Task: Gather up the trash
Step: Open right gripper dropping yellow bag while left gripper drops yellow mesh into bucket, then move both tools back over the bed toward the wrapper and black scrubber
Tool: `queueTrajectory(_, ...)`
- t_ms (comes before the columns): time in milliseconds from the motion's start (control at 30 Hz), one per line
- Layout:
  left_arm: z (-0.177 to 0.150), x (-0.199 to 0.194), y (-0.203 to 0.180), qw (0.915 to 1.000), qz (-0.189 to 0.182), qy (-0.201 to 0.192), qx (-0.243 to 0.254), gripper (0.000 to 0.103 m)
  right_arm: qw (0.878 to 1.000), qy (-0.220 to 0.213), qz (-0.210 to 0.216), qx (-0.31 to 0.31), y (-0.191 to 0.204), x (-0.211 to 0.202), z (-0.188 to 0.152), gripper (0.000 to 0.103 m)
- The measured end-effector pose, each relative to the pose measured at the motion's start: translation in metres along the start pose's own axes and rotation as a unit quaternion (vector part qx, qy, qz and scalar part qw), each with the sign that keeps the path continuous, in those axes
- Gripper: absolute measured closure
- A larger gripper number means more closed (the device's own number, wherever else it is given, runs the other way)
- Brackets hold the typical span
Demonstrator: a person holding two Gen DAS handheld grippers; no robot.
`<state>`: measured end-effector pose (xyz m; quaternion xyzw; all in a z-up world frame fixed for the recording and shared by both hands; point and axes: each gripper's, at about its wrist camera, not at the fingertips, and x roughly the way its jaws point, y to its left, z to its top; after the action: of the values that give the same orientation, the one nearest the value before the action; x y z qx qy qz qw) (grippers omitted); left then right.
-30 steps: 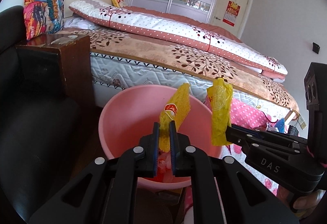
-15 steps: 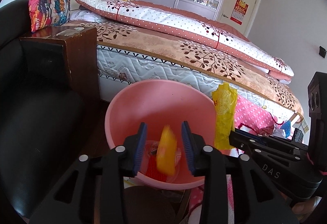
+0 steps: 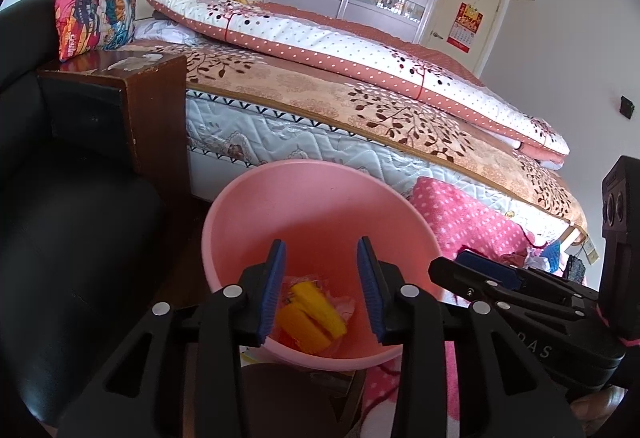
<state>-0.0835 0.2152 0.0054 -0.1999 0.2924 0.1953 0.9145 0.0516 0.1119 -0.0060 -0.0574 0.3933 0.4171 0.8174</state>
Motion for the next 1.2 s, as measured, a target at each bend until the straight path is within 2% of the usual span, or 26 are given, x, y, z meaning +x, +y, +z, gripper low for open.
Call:
queueTrajectory(100,0.000,-0.003,-0.006,1.0000,-0.006,-0.004,0.007,0.066,1.000,-0.008,-0.006,-0.002,-0.001,-0.008,-0.003,0.059)
queueTrajectory(400,-0.002,-0.011,-0.032,0.9991,-0.019,-0.012,0.035,0.066,0.999,-0.032,-0.031,-0.007,-0.009,-0.039,-0.021,0.054)
queueTrajectory(767,-0.018,-0.009,-0.079,0.9952,-0.067,0.006,0.071,0.066,0.994,-0.056,-0.079,0.039,-0.061,-0.089,-0.055,0.052)
queueTrajectory(1067,-0.030,-0.005,-0.132,0.9844,-0.123,0.014,0.125,0.066,0.976,-0.083,-0.168,0.109,-0.138,-0.133,-0.094,0.052)
queueTrajectory(1200,-0.033,0.002,-0.167,0.9755,-0.151,0.018,0.159,0.066,0.963,-0.095,-0.201,0.149,-0.174,-0.152,-0.112,0.052)
